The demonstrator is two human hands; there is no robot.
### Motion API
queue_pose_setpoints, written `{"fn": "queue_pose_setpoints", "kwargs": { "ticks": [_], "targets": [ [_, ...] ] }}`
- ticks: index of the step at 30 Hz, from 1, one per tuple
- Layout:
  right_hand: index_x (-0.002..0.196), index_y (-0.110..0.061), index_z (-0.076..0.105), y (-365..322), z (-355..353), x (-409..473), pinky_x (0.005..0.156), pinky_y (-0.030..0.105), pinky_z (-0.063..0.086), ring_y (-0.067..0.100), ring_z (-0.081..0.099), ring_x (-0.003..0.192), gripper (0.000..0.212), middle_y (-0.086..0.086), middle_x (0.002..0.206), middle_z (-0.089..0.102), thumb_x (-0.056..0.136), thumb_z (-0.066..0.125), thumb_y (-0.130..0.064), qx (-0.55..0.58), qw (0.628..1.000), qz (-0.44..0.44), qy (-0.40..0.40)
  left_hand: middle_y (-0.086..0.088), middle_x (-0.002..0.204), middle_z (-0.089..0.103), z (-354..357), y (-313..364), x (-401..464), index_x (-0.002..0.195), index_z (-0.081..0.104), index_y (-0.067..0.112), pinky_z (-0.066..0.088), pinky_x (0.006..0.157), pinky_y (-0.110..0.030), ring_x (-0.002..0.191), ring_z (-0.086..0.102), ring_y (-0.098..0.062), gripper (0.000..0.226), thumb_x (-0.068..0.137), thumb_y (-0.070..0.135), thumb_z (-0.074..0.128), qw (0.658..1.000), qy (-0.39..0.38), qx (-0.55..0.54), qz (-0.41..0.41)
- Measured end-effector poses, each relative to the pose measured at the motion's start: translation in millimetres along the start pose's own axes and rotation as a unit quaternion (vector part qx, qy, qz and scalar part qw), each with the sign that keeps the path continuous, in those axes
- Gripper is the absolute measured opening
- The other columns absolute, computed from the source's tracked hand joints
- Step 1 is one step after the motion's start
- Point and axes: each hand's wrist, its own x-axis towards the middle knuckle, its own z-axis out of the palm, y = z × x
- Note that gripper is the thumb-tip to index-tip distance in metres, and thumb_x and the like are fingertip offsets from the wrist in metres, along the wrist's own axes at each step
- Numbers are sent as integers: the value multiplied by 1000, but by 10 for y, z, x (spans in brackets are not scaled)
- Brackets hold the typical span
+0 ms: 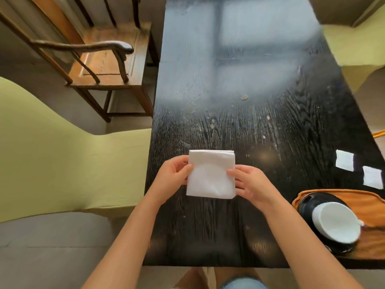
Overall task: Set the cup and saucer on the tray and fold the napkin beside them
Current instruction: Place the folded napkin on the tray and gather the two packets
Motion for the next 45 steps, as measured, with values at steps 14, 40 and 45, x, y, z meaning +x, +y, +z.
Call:
{"fn": "queue_pose_setpoints", "kwargs": {
  "ticks": [14,40,45],
  "targets": [
    [102,-5,69,-992,-202,-995,67,32,59,24,71,85,20,10,94,73,84,65,-12,-14,972,-215,90,-4,100,71,263,1104,-338,106,66,16,59,69,-29,87,70,-18,19,87,16,60,990,42,-72,113],
    [82,-27,46,-4,-3147,-3420,63,36,54,14,63,84,19,-3,85,63,89,57,-13,-221,842,-401,287,7,70,71,3883,1350,-1664,90,52,23,46,47,-17,56,61,-6,26,86,-2,59,972,-33,-72,223],
    [81,-26,52,51,-3502,-3453,64,22,52,7,62,83,14,-8,85,63,88,58,-15,-197,857,-390,273,8,70,66,4181,1378,-1681,81,61,21,44,47,-15,58,59,-1,22,85,0,61,970,0,-27,243]
  ]
}}
